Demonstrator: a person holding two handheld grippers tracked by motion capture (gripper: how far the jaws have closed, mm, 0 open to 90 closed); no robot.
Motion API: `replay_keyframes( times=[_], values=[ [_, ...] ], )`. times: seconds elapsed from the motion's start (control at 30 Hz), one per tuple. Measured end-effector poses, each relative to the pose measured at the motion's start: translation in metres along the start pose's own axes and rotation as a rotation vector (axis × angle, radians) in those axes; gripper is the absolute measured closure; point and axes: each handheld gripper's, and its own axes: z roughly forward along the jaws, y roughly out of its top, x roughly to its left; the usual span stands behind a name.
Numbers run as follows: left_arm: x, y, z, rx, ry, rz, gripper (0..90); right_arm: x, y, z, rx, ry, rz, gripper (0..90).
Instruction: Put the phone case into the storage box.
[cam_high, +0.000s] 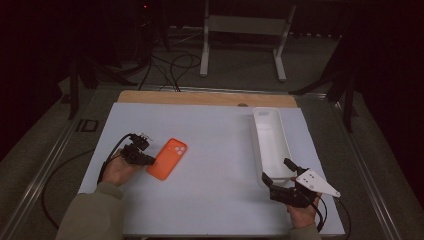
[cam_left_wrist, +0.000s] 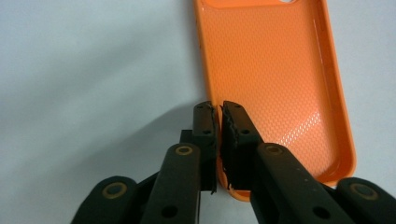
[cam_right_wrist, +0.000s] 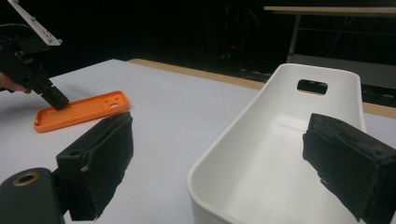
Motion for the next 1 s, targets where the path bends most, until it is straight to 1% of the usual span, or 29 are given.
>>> replay_keyframes(
  times=[0.13,0.27,0.43,0.5,0.63,0.8,0.93,0.97,1.0],
  values=[
    [-0.001,0.000,0.000,-0.001,0.003,-0.004,87.5,0.000,0.000,0.000,-0.001,0.000,-0.001,8.5],
    [-0.003,0.000,0.000,-0.008,0.032,0.018,89.6,-0.001,0.000,-0.001,-0.003,-0.001,0.001,8.5],
    [-0.004,0.000,-0.001,-0.010,0.041,0.022,89.8,-0.001,0.000,-0.001,-0.002,-0.002,0.002,8.5],
    [-0.004,0.000,-0.003,-0.023,0.037,0.021,89.9,-0.001,0.000,-0.001,-0.003,-0.002,0.001,8.5],
    [-0.004,0.000,-0.008,-0.046,0.046,0.022,89.9,-0.001,0.000,-0.001,-0.002,-0.003,0.002,8.5],
    [-0.003,-0.001,-0.015,-0.080,0.063,0.008,89.9,-0.001,0.001,0.000,-0.002,-0.001,0.004,8.5],
    [-0.003,-0.001,-0.021,-0.109,0.068,-0.004,89.9,-0.002,0.000,0.000,-0.002,-0.001,0.008,8.5],
    [-0.002,-0.002,-0.022,-0.113,0.068,0.001,89.9,-0.002,0.000,-0.001,-0.003,0.002,0.011,8.5],
    [-0.003,-0.002,-0.024,-0.123,0.070,-0.004,89.9,-0.002,0.000,-0.001,-0.004,0.001,0.015,8.5]
  ],
)
